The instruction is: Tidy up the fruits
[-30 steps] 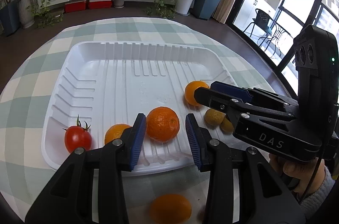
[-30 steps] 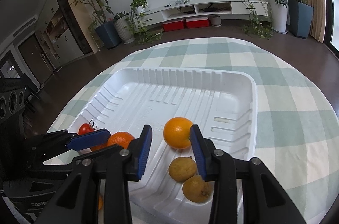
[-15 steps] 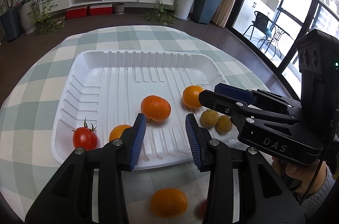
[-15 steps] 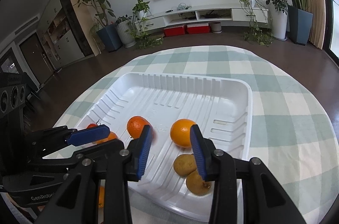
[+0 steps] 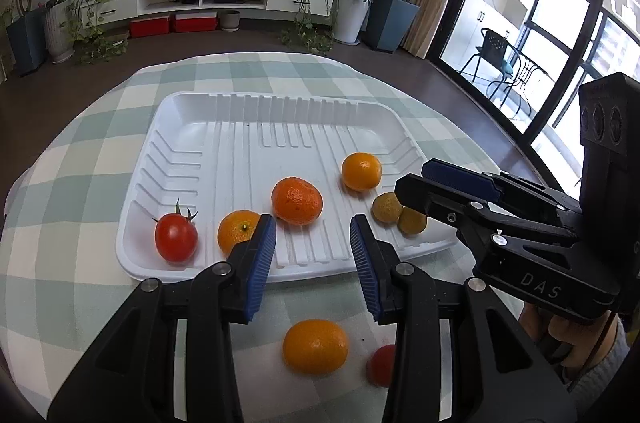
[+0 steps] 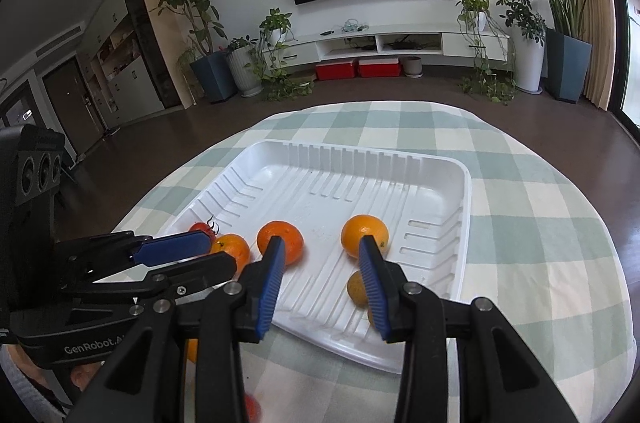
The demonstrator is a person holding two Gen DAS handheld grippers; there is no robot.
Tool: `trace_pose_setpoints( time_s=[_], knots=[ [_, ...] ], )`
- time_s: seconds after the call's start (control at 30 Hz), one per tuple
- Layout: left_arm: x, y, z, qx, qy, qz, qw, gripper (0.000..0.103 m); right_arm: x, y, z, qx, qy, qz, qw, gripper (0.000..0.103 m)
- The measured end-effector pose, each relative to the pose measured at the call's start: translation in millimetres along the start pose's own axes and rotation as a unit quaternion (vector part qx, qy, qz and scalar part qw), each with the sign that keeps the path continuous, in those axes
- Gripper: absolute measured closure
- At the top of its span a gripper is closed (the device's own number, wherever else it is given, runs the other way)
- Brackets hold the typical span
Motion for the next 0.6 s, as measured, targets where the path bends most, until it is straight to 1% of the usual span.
trace_pose_setpoints(
  time_s=[0.3,0.6],
  knots=[
    [16,14,-4,0.0,0.006,-0.003,1.0,0.066,20,22,11,-0.002,0.01,-0.007,1.0,0.062],
    [29,29,-10,0.0,0.004,-0.007,1.0,0.066,43,35,25,-0.009,0.023,-0.004,1.0,0.061]
  ],
)
Point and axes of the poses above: each gripper's, at about its wrist camera, not at the fingertips, and y roughly against the way its jaws point, z to its left, x to its underside, the point moved 9 cm from there along -y, roughly the way its jaws point, and after that the axes turned 12 degrees about x, right-handed, at the moved point
